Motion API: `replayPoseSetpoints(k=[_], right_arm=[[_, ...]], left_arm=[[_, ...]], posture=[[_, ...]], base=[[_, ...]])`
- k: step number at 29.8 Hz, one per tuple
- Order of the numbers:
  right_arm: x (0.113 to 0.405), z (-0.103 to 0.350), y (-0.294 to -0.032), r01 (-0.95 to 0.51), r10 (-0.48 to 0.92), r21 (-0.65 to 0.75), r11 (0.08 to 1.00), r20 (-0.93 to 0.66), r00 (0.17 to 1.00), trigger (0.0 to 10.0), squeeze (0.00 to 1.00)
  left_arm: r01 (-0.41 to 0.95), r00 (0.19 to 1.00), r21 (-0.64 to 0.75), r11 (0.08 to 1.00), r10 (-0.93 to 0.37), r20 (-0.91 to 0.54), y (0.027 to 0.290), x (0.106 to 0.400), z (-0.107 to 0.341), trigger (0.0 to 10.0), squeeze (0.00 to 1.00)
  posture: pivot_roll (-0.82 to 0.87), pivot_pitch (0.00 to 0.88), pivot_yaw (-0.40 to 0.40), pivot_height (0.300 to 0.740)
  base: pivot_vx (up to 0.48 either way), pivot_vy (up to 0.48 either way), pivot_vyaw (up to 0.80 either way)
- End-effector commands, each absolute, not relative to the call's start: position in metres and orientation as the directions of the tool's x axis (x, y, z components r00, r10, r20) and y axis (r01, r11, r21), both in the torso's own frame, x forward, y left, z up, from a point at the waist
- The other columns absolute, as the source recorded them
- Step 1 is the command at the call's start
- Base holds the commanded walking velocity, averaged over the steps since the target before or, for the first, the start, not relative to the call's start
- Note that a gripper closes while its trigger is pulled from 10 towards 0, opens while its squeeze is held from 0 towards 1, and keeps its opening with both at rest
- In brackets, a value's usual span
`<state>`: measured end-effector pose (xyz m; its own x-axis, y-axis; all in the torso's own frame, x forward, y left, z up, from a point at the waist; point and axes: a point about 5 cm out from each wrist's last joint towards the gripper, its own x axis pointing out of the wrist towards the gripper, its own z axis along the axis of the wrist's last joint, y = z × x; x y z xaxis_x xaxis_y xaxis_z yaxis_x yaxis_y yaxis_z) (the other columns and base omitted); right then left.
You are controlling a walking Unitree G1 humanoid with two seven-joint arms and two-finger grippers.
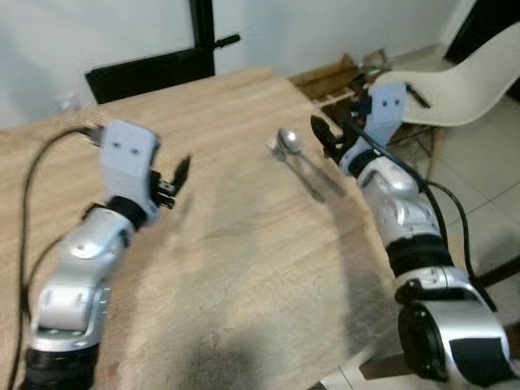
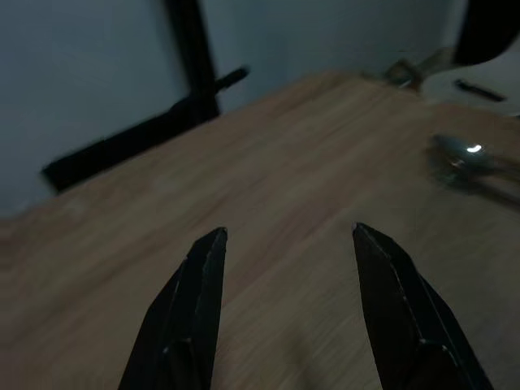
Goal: Setting the table
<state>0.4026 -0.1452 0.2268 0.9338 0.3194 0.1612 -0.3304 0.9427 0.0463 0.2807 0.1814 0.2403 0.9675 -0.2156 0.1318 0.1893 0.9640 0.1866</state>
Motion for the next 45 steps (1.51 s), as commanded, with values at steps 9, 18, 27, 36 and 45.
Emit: replayPoseSetpoints(k=[9,18,27,36,45], right_arm=[[0.414,0.223,-0.161,-0.214,0.211,0.014,0.977,0.108,0.971,10.0,0.00],[0.410,0.186,-0.147,-0.307,0.324,0.205,0.929,-0.055,0.944,10.0,0.00],[0.395,0.168,-0.104,-0.598,0.640,0.304,0.742,-0.056,0.766,10.0,0.00],[0.368,0.155,-0.062,-0.768,0.815,0.309,0.561,-0.042,0.579,10.0,0.00],[0.345,0.160,-0.034,-0.816,0.867,0.358,0.454,0.034,0.498,10.0,0.00]], left_arm=[[0.173,0.975,0.178,0.969,-0.194,0.108,0.195,0.261,0.259,10.0,0.00],[0.174,0.979,0.166,0.971,-0.188,0.073,0.202,0.259,0.266,10.0,0.00],[0.209,0.974,0.144,0.967,-0.220,0.061,0.195,0.266,0.267,10.0,0.00],[0.230,0.969,0.128,0.965,-0.240,0.064,0.189,0.273,0.265,10.0,0.00],[0.246,0.965,0.111,0.963,-0.255,0.070,0.181,0.278,0.262,10.0,0.00]], posture=[[0.20,0.252,0.032,0.740],[0.19,0.243,0.051,0.740],[0.14,0.220,0.062,0.740],[0.10,0.190,0.057,0.740],[0.06,0.159,0.049,0.740]], base=[[0.000,0.000,0.00],[0.000,0.000,0.00],[0.000,0.000,0.00],[0.000,0.000,0.00],[0.000,0.000,0.00]])
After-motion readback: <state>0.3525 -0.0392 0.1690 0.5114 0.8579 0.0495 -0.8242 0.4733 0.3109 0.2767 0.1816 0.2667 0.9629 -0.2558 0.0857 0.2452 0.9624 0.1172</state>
